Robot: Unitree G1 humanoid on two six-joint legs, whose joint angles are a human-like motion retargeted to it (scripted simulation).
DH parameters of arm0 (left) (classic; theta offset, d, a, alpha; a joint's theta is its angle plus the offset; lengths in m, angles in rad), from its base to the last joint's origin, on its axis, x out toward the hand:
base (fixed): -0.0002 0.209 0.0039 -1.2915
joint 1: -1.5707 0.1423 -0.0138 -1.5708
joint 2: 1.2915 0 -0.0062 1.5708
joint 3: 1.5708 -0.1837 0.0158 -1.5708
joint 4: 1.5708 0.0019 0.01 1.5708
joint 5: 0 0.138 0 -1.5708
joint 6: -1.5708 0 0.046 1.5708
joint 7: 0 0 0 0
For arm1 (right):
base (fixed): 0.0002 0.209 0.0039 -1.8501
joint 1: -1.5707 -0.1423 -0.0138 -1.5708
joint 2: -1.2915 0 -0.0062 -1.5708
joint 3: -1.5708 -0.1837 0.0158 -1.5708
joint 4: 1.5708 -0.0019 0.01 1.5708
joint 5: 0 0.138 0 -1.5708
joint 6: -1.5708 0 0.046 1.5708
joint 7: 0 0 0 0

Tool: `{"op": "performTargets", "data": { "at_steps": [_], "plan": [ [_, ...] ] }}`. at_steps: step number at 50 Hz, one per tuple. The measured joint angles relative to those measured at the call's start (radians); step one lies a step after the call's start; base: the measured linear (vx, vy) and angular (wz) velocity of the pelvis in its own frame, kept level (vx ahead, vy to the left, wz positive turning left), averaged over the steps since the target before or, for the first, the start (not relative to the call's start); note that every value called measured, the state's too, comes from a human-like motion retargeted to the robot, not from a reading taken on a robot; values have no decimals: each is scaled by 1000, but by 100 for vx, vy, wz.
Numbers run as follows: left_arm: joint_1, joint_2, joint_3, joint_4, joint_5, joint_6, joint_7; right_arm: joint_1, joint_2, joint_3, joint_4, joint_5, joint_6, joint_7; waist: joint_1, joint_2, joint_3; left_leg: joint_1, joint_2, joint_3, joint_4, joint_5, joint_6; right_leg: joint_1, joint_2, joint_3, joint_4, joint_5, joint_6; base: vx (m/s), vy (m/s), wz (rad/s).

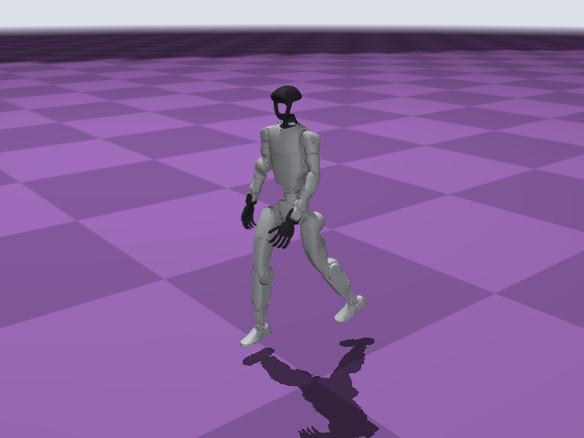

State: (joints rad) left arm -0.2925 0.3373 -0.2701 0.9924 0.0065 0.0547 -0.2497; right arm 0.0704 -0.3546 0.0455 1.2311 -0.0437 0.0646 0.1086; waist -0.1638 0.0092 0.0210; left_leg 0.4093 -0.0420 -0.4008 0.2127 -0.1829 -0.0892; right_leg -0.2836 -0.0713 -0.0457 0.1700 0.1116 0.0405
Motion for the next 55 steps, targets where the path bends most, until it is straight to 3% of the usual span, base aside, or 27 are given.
{"op": "performTargets", "data": {
  "at_steps": [5,10,15,19,25,33,38,43,48,55],
  "plan": [
    [52,-9,-10,27,7,-4,-8,0,-16,57,-9,-9,0,-12,9,-45,14,-152,-67,106,238,111,6,71,-30,19,-79,-20,10,49,-25,6],
    [133,-4,-1,61,61,-1,-31,-40,-29,98,1,-65,6,-16,60,-121,5,-385,-112,317,592,-35,94,160,-69,53,-139,-35,49,46,-21,-23],
    [235,6,23,102,106,-6,-56,-107,-47,96,2,-93,-1,-36,141,-158,-12,-554,-108,444,725,-197,188,243,-68,96,-139,-61,96,43,-14,-48],
    [317,12,43,149,131,-8,-65,-167,-56,83,-4,-89,-12,-58,221,-152,-22,-627,-111,459,652,-205,202,315,-41,139,-113,-92,115,42,-7,-70],
    [402,11,89,255,156,4,-51,-263,-49,83,-3,-118,-25,-58,338,-97,-25,-639,-63,477,383,-131,184,445,23,188,-61,-155,112,42,0,-75],
    [432,6,222,379,126,44,-16,-351,-7,77,-1,-216,-27,15,402,-3,-35,-583,42,705,-2,44,135,638,101,224,-50,-221,95,41,7,-32],
    [420,11,304,409,82,65,-6,-371,28,67,-2,-244,-24,67,408,19,-47,-578,74,829,-110,120,104,691,123,236,-23,-234,97,39,10,-16],
    [383,27,339,411,42,85,9,-363,56,73,12,-259,-5,87,404,-8,-55,-589,100,1013,-137,149,106,700,114,239,-13,-245,95,38,11,-2],
    [272,68,320,371,-8,86,25,-355,71,96,34,-239,25,77,414,-75,-36,-620,94,1196,-156,144,99,668,101,217,-32,-238,99,39,12,30],
    [167,92,236,238,-116,5,6,-286,61,143,73,-199,13,79,472,-146,18,-669,16,1122,-189,52,92,592,103,206,6,-113,167,45,16,61]
  ]
}}
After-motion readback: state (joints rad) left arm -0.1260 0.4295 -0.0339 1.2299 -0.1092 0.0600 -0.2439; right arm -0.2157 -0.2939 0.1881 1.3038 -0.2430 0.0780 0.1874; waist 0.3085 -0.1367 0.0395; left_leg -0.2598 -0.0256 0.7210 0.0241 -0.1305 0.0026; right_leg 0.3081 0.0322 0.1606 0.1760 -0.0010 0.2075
